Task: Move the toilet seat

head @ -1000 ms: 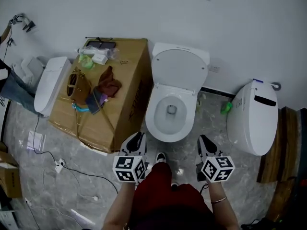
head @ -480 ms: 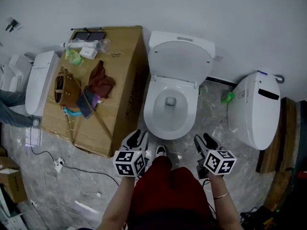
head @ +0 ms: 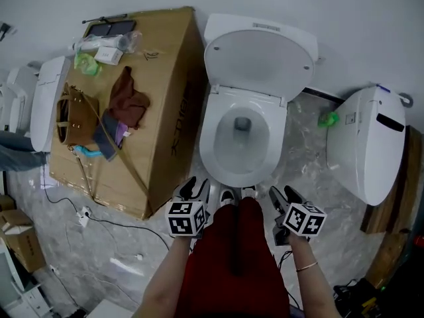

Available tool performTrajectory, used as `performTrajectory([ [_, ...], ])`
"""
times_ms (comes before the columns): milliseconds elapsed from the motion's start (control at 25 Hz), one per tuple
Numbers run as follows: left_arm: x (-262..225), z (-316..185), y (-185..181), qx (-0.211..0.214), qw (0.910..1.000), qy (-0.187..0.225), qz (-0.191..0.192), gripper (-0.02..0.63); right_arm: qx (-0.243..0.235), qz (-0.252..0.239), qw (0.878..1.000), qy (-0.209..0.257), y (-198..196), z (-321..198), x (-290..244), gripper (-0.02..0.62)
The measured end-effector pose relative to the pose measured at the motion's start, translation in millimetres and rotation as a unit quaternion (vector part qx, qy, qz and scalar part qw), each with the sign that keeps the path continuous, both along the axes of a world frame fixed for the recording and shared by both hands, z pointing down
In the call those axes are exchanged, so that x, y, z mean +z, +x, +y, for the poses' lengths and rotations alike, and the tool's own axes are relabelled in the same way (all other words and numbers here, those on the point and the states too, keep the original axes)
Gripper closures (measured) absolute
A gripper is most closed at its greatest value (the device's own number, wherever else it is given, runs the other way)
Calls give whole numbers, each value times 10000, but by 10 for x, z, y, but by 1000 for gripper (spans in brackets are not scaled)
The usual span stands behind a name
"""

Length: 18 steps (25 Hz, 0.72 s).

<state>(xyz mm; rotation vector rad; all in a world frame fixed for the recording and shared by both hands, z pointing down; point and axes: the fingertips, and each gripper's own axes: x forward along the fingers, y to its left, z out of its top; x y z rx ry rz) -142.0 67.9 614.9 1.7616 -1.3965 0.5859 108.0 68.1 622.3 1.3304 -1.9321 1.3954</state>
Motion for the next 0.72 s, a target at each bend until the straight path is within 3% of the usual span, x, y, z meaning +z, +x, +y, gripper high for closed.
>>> performTrajectory([
  [240,568,-123,-103,-469,9979,-386,229,457,-150,290,9988,-362,-2,-60,639,339],
  [720,1651,-262,-116,-608,9940,-871,258,445,15,277,9952,-941,-14,-219,1648,327],
])
